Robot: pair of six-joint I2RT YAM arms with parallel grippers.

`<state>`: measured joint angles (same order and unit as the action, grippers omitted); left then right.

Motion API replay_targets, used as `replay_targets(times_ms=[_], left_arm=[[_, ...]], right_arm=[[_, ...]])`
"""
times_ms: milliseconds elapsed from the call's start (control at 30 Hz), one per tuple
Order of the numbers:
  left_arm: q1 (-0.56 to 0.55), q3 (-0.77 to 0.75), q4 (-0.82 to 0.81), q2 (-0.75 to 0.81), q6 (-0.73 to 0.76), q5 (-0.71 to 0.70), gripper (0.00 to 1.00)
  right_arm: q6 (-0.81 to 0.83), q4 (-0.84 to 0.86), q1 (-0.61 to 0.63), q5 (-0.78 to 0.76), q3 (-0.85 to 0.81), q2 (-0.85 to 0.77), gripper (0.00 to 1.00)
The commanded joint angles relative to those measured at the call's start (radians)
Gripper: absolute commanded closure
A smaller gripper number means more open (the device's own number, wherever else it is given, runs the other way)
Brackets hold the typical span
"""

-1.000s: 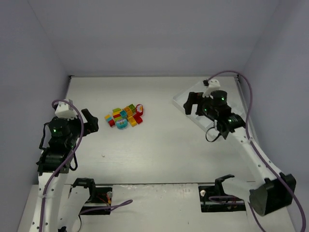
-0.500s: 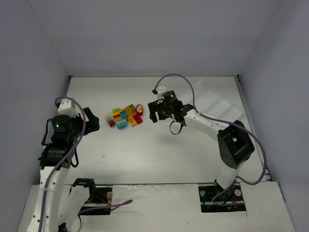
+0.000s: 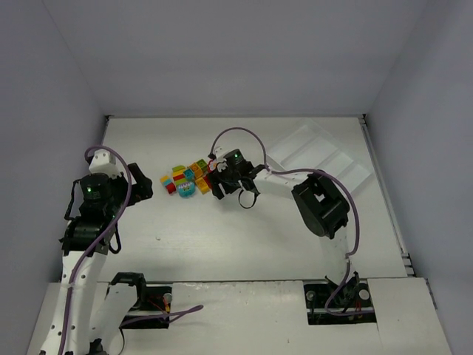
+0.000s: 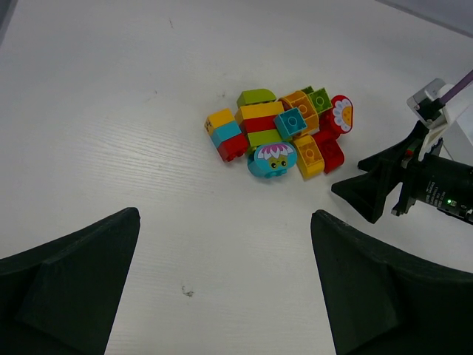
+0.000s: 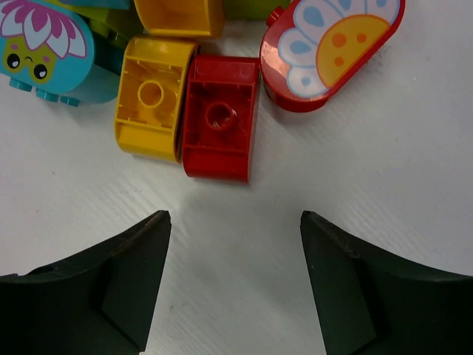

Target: Sort the legos into containers by color

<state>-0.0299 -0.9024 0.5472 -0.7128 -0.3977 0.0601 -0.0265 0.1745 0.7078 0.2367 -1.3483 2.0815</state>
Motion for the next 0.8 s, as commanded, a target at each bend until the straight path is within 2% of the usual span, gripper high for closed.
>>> replay_targets(times_ms=[0,200,400,433,500,567,600,767], left_arm=[[0.013,-0.023,-0.069,-0.010,-0.009,0.010,0.08],[0.018,-0.021,-0.069,-0.016,-0.012,0.015,0.08],[0.019,-0.021,-0.067,-0.017,-0.012,0.014,0.08],[0.019,-0.023,-0.069,-0.020,-0.010,0.014,0.08],[0.019,-0.023,-0.067,-0.020,-0.012,0.015,0.08],[0.019,-0.023,-0.069,-0.022,-0.012,0.015,0.08],[0.019,-0.021,-0.067,-0.022,-0.012,0.015,0.08],[0.021,-0.021,-0.066,-0.024,-0.012,0.017,0.08]], right_arm=[[0.016,0.049,0.007,0.004,-0.060,0.020,0.33],[0.019,0.054,0.015,0.001,-0.092,0.084,0.34],[0.017,0.068,0.021,-0.013,-0.112,0.118,0.41],[0.016,0.071,0.022,-0.022,-0.114,0.121,0.46],[0.016,0.071,0.022,-0.023,-0.112,0.123,0.49],[0.014,0.079,0.021,-0.033,-0.107,0.121,0.57],[0.017,0.082,0.021,-0.036,-0.097,0.115,0.63],[0.017,0.092,0.021,-0.075,-0.055,0.065,0.86]])
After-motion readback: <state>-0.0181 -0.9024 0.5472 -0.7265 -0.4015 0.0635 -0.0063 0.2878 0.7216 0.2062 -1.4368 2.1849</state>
